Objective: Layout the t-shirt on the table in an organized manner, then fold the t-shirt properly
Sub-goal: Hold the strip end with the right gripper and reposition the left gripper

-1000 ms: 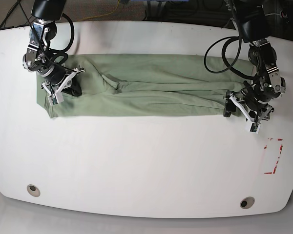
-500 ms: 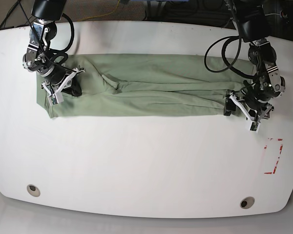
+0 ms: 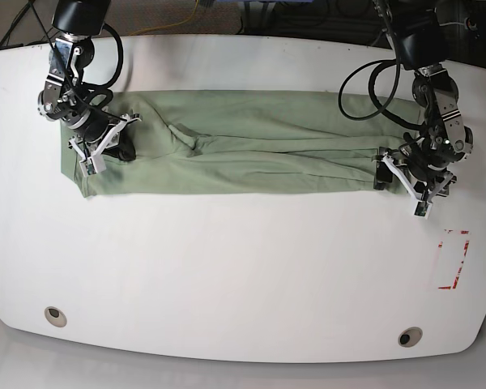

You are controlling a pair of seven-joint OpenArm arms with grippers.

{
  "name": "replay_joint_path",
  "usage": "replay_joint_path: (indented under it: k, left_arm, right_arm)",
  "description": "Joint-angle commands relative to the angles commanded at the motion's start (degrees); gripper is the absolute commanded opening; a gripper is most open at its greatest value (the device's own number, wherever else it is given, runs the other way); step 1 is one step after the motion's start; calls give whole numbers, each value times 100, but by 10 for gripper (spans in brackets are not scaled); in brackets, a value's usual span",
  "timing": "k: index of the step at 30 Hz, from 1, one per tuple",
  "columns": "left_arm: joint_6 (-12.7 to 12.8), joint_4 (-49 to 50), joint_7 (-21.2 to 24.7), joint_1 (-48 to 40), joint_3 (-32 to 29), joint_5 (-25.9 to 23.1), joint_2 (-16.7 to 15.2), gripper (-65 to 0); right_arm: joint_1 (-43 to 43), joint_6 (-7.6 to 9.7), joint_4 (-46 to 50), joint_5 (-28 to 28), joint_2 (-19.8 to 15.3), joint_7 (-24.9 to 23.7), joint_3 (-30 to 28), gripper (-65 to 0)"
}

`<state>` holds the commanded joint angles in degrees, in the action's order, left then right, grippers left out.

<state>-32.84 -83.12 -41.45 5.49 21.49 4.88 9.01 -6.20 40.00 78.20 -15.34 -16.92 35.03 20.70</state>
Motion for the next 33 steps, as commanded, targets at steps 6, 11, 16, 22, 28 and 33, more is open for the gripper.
replay_joint_path:
  k: [6, 11, 16, 22, 28, 33]
  left_arm:
    - [0, 0, 0, -97, 0, 0, 0, -318]
    - [0, 0, 0, -114, 18, 0, -9, -415]
    - [0, 0, 0, -114, 35, 0, -9, -532]
    - [0, -26, 0, -114, 35, 9, -9, -628]
    - [0, -70, 0, -114, 44, 26, -9, -624]
    - [-9, -536, -9, -369, 220, 35, -35, -624]
  right_arm:
    - [0, 0, 0, 0, 0, 0, 0, -650]
    - [9, 0, 0, 0, 0, 0, 0, -650]
    - [9, 0, 0, 0, 0, 0, 0, -650]
    - [9, 0, 0, 0, 0, 0, 0, -650]
    - [9, 0, 0, 0, 0, 0, 0, -650]
    - [9, 0, -9, 0, 0, 0, 0, -650]
